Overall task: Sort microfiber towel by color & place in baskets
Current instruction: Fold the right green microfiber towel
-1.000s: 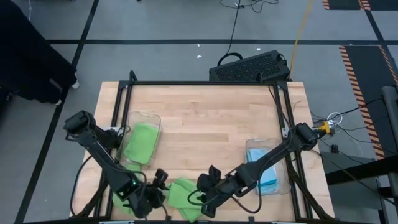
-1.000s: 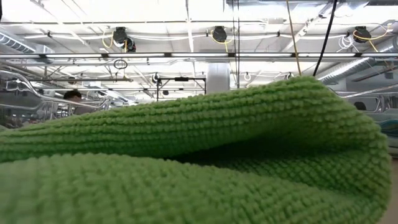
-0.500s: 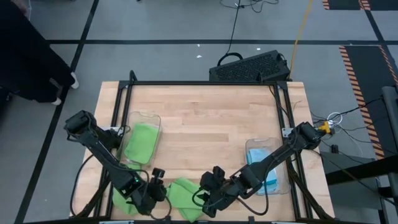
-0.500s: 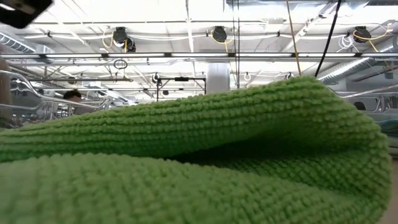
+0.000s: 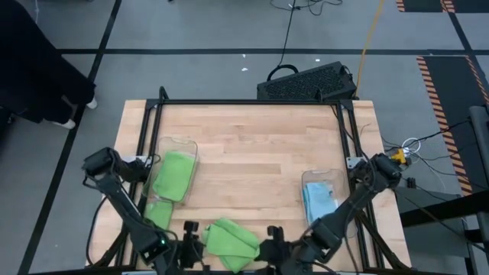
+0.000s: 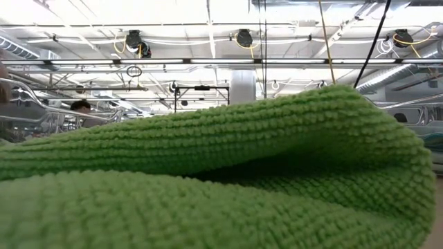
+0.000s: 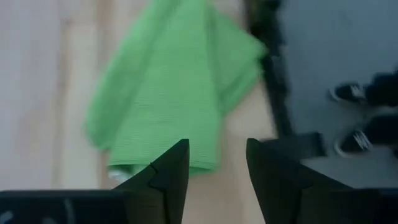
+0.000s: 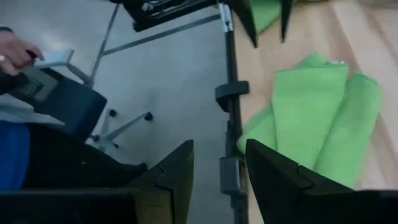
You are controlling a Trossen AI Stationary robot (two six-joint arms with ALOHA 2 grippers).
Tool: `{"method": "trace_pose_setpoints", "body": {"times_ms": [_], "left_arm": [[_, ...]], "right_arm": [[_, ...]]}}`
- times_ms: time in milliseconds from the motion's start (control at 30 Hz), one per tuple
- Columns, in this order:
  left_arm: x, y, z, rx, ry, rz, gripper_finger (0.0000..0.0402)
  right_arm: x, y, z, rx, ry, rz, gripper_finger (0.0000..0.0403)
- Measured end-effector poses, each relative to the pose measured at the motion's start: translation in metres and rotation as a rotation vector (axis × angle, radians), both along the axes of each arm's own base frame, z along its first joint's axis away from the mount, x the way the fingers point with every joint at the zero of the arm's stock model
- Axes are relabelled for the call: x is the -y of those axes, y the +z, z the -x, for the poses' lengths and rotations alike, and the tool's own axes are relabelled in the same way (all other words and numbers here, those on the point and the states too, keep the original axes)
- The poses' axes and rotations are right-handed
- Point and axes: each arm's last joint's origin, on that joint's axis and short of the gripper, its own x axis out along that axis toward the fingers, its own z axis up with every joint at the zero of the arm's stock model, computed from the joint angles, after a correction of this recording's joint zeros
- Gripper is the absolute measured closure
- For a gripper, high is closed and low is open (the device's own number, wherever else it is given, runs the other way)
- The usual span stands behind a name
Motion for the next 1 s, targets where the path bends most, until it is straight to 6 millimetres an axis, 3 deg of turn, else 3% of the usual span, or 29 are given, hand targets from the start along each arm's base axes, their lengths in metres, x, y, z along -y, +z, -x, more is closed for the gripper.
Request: {"method": "trace_pose_setpoints", "body": {"times_ms": [100, 200, 500, 667, 833, 1000], "left_arm": [[0.014, -0.003, -0.002, -0.059, -0.028, -0.011, 0.0240], [0.017, -0.019, 0.004, -0.119, 0.009, -0.054, 0.0238], [-0.009, -0.062, 0.007, -0.220, 0.389, -0.015, 0.0150], [-0.023, -0.075, 0.009, -0.217, 0.461, -0.038, 0.0114], [-0.026, -0.081, 0.005, -0.205, 0.439, -0.018, 0.0118], [-0.025, -0.079, -0.007, -0.071, 0.386, -0.037, 0.0165]], "right_arm": [[-0.007, -0.001, 0.008, -0.009, 0.004, 0.000, 0.0258], [-0.009, -0.004, 0.012, -0.045, -0.040, -0.016, 0.0241], [-0.007, -0.007, 0.014, -0.090, -0.068, -0.014, 0.0178], [-0.005, -0.008, 0.014, -0.104, -0.068, -0.006, 0.0166], [-0.005, -0.008, 0.014, -0.104, -0.070, -0.010, 0.0165], [-0.006, -0.008, 0.015, -0.128, -0.052, -0.037, 0.0165]]}}
